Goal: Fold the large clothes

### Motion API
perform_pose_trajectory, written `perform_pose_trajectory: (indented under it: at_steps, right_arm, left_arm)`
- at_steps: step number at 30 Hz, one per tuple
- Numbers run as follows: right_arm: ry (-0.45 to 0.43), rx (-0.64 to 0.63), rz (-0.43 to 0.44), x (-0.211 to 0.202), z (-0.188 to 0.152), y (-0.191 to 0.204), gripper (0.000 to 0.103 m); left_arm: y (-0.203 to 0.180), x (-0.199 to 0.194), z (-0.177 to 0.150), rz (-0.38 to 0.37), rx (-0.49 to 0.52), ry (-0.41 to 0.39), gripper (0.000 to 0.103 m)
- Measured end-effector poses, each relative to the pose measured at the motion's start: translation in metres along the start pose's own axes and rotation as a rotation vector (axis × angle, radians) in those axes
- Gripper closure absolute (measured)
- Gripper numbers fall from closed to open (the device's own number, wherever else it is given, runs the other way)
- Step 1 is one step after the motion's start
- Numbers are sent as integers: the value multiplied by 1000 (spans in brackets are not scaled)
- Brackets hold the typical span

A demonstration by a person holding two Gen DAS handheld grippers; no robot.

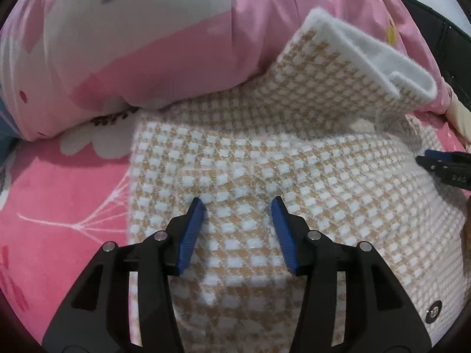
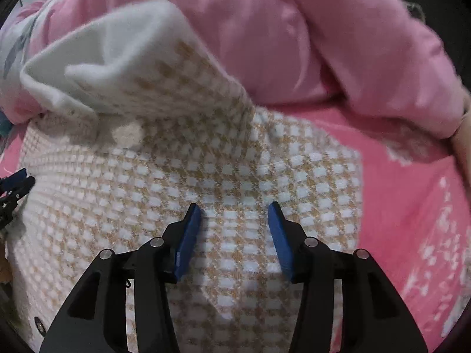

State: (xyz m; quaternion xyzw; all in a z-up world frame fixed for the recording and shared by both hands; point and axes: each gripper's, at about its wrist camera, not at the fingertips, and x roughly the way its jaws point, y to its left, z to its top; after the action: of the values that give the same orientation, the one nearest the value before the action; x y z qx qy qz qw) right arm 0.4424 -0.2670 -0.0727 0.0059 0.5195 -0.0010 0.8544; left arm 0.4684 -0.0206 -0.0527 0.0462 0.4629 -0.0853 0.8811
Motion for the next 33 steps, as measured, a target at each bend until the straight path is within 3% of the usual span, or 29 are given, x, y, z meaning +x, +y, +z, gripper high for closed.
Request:
perform_pose_trajectory:
  at_steps: [3,5,6,8,10,11,13,15,17,20,26,29,33]
  right_arm:
    - [-66,-47,50,-45,-21,12,56]
    - [-68,-74,63,-54,-38,22,55]
    - [-50,-81,49,-49,-43,25,55]
    - [11,-96,1,-22,-54,32,51]
    - [8,-90,-34,-20,-54,36,50]
    - [11,-65,-43,-33,-53,37,50]
    - [-15,-50,7,-69,-66,45,50]
    - [-53,-73,46,-106,-94,52,46]
    - [-75,-92,71,-138,-133,55,35]
    - [-49,-111,121,-162,-198,48,31]
    - [26,-70,146,-172,-300,48,19]
    - [21,-100,83,-161,-320,54,14]
    - [-7,-131,41,-160,-327,58,6]
  left_arm:
    - [-9,-35,-4,-41,21,-44,54]
    - [-16,-51,-13,-43,60,-63,39]
    - [-20,-53,-22,-33,73,-54,36]
    - [-29,-29,-35,-9,65,56,31]
    - [-27,-24,-38,-3,33,55,31]
    - [-24,-34,-35,4,-30,58,32]
    - [-21,-60,-33,-31,-111,51,32]
    - [-23,-89,-38,-58,-113,17,31]
    - [-32,-122,-56,-17,-65,-8,23]
    - [-48,-159,-104,-30,2,0,19]
    - [-66,-162,-196,-35,31,70,16]
    - [-65,-145,-224,-9,-18,124,13]
    - [-54,-150,-237,-11,-126,84,9]
